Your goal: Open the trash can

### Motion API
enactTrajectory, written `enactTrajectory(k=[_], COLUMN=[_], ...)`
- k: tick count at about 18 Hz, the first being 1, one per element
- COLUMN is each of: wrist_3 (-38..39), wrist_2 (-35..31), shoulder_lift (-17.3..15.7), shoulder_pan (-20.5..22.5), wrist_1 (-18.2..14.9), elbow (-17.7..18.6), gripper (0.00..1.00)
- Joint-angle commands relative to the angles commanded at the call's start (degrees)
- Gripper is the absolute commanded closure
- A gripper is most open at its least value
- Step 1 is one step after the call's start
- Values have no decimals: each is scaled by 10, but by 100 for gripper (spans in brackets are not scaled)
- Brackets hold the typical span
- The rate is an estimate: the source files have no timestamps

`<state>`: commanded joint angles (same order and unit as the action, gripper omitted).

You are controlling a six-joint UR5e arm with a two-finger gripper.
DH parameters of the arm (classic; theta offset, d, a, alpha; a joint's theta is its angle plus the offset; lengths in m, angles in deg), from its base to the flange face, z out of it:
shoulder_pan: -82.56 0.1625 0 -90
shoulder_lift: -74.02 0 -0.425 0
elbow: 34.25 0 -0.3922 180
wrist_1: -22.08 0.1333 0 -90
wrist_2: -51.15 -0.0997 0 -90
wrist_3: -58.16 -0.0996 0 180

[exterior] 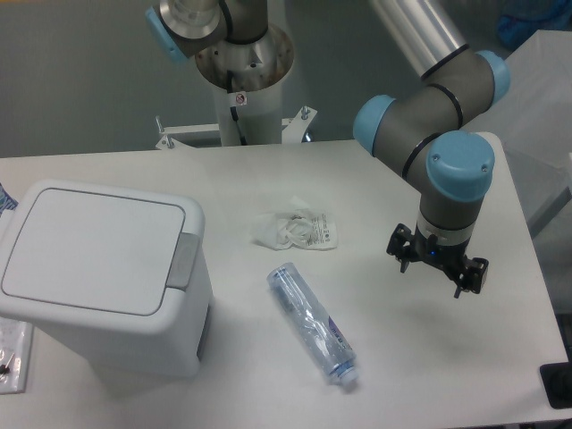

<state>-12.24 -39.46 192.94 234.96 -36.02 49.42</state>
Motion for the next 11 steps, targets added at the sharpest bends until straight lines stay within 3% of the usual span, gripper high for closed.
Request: enactTrajectory(k=[11], wrist_3=[2], wrist_2=[7], shoulder_lift=[-4], shoulder_pan=[-3], wrist_1=[2], elbow=[0], gripper=[0])
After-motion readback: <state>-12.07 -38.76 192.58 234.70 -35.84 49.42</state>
